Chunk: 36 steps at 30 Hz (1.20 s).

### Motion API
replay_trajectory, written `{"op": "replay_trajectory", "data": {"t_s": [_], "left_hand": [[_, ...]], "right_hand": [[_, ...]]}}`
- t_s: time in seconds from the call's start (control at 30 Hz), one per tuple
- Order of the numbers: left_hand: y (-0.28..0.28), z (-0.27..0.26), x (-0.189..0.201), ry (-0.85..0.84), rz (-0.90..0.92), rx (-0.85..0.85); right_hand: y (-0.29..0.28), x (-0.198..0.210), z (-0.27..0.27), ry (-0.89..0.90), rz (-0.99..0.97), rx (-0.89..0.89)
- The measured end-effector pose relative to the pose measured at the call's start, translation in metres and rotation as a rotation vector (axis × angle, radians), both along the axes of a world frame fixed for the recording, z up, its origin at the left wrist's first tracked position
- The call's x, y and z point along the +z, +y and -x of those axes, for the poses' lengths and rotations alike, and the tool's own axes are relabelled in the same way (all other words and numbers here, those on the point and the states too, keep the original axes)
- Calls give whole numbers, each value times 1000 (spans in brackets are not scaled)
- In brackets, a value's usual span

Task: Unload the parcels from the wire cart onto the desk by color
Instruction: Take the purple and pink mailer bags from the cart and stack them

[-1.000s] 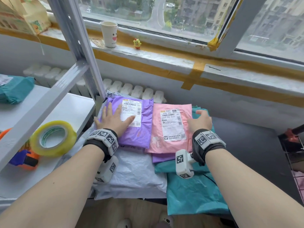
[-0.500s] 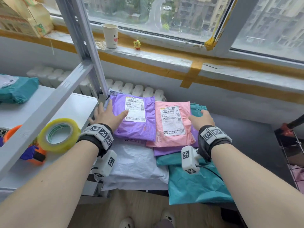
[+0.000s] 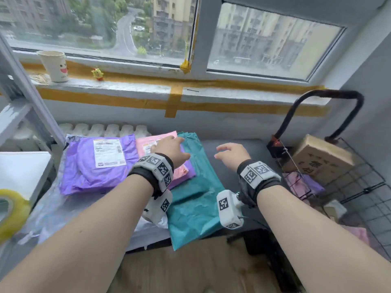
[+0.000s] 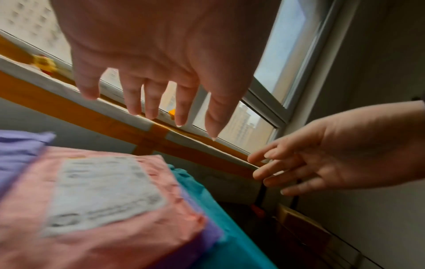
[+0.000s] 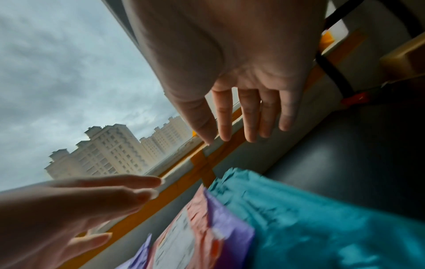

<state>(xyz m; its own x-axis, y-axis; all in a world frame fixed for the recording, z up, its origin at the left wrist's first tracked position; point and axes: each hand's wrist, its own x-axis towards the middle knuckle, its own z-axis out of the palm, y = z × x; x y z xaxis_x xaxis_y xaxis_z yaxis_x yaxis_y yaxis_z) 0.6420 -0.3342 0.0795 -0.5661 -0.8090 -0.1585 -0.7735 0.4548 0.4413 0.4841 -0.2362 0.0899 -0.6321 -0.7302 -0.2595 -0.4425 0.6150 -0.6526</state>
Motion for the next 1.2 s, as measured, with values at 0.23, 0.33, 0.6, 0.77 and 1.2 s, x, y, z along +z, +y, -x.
{"op": "replay_trajectory", "data": {"t_s": [0.23, 0.33, 0.6, 0.77, 1.2], "left_hand": [[81, 91, 3, -54, -28, -197], [127, 142, 5, -75, -30, -251], [283, 303, 6, -82, -107, -409], [353, 380, 5, -11, -216, -420], [328, 545, -93, -30, -375, -326]], "right_hand": [[101, 10, 65, -13, 42, -136], [154, 6, 103, -30, 57, -169], [332, -15, 252, -64, 87, -325], [415, -30, 344, -87, 80, -493], [451, -117, 497, -286, -86, -625]]}}
